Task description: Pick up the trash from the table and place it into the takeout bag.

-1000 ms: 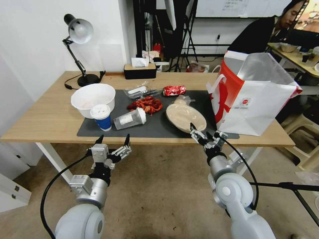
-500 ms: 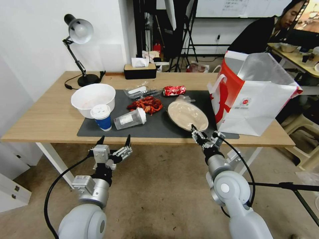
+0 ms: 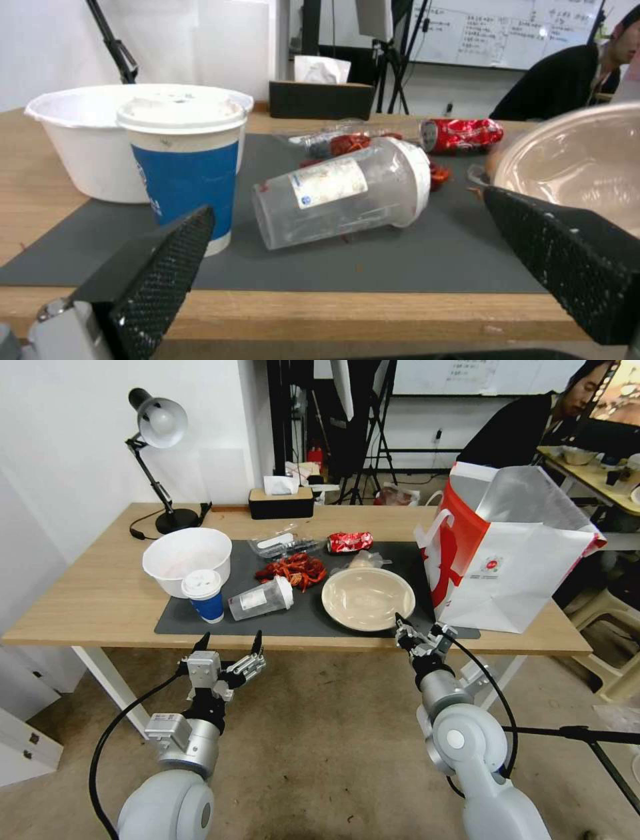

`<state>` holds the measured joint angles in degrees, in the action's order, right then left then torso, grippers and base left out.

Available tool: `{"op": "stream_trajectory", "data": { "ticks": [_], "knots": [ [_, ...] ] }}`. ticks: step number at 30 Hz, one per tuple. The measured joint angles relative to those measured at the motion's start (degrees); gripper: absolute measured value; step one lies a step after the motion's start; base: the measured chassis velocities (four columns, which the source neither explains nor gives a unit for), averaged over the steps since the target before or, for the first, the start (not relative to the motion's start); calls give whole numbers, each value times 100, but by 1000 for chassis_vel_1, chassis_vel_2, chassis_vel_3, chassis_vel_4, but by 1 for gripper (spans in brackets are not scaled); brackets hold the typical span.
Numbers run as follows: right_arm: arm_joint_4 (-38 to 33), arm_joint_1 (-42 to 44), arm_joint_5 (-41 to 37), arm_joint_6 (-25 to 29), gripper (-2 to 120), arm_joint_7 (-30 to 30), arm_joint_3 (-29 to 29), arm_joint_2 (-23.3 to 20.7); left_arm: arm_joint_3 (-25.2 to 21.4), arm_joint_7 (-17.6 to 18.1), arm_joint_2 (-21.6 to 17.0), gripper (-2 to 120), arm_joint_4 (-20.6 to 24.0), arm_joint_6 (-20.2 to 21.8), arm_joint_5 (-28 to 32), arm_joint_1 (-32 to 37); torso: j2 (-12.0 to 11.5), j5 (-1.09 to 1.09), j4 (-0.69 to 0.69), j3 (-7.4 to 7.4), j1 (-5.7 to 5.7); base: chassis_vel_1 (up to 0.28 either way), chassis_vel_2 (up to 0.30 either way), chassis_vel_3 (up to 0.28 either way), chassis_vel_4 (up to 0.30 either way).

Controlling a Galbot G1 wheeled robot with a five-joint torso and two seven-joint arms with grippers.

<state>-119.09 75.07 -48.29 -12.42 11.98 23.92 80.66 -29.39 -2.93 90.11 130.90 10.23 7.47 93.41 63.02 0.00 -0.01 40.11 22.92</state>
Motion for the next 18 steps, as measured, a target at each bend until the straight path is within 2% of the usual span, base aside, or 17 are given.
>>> {"op": "stream_trajectory", "data": {
  "ticks": [3,4,6,8,9,13,14,16,18],
  "knots": [
    [-218,18,13,422,0,-863,108,-110,-7,9,-5,100,-5,-12,-2,0,0,0,1,0,0,0,0,0,0],
    [-218,18,13,422,0,-863,108,-110,-7,9,-5,100,-5,-12,-2,0,0,0,1,0,0,0,0,0,0],
    [-437,-86,-32,660,0,-1342,295,-241,-13,12,-11,100,-6,-17,-2,-3,0,0,1,0,0,0,0,0,0],
    [-634,-289,-99,787,0,-1536,585,-432,-15,14,-13,100,-8,-26,-2,-1,0,0,1,0,0,0,0,0,0],
    [-634,-289,-99,787,0,-1536,585,-432,-15,14,-13,100,-8,-26,-2,-1,0,0,1,0,0,0,0,0,0],
    [-769,-814,-204,970,0,-1405,1125,-996,-6,14,-6,100,-21,-56,-22,7,0,1,2,0,0,0,0,0,0],
    [-769,-814,-204,970,0,-1405,1125,-996,-6,14,-6,100,-21,-56,-22,7,0,1,2,0,0,0,0,0,0],
    [-668,-1175,-265,1084,0,-1094,1375,-1394,13,12,2,100,-38,-79,-39,7,0,0,1,0,0,0,0,0,0],
    [-593,-1292,-257,1117,0,-1004,1458,-1512,20,11,8,100,-42,-90,-45,7,0,1,1,0,0,0,0,0,0]
  ]
}}
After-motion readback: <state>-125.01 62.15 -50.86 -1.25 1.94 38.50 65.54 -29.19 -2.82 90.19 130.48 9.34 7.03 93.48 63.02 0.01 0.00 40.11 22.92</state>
